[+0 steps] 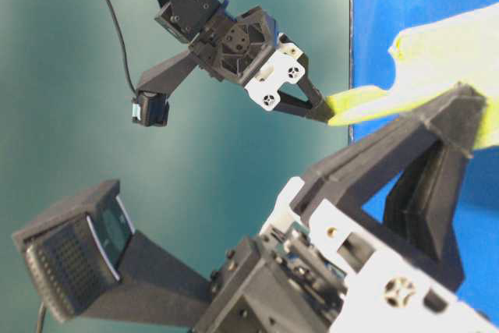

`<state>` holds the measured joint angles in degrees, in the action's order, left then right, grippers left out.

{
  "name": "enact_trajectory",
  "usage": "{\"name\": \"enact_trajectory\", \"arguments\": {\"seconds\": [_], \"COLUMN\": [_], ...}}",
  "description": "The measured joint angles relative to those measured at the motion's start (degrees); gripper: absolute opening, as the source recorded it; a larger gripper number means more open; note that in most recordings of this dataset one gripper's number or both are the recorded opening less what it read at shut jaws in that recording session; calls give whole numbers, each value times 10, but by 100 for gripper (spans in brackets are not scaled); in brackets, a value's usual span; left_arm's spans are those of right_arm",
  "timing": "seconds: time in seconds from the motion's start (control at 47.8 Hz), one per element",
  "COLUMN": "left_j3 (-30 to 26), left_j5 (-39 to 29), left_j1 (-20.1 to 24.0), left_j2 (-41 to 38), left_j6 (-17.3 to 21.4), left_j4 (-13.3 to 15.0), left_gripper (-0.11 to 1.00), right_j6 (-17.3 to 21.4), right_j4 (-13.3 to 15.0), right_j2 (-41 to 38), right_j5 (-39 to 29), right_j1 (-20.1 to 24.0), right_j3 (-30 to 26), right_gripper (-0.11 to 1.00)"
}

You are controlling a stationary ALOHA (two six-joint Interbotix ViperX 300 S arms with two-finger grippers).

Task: Fold the yellow towel.
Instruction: 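Lower the strip onto the table lengthwise and open both grippers, then withdraw both grippers to the sides of the table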

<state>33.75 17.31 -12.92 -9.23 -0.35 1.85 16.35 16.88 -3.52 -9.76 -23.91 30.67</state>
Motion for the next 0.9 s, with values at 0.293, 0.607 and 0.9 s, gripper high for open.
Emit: {"name": "enact_trajectory", "arguments": {"seconds": [0.293,0.607,0.9], "left_j3": [-8,-7,30], "left_j5": [1,-21,-51], "left_j1": [-10,-10,17], "left_j2": [-5,10,90], "left_j6": [3,0,2], "left_j4": [-1,-1,-1], "left_gripper": [48,73,72], "right_j6": [-35,-56,-54], "right_j4": [1,2,2], "right_j2": [-6,-6,39], "right_j5": [23,33,33], "right_j1": [4,15,41], "right_j3": [-1,-1,11], "right_gripper": [33,53,53]}}
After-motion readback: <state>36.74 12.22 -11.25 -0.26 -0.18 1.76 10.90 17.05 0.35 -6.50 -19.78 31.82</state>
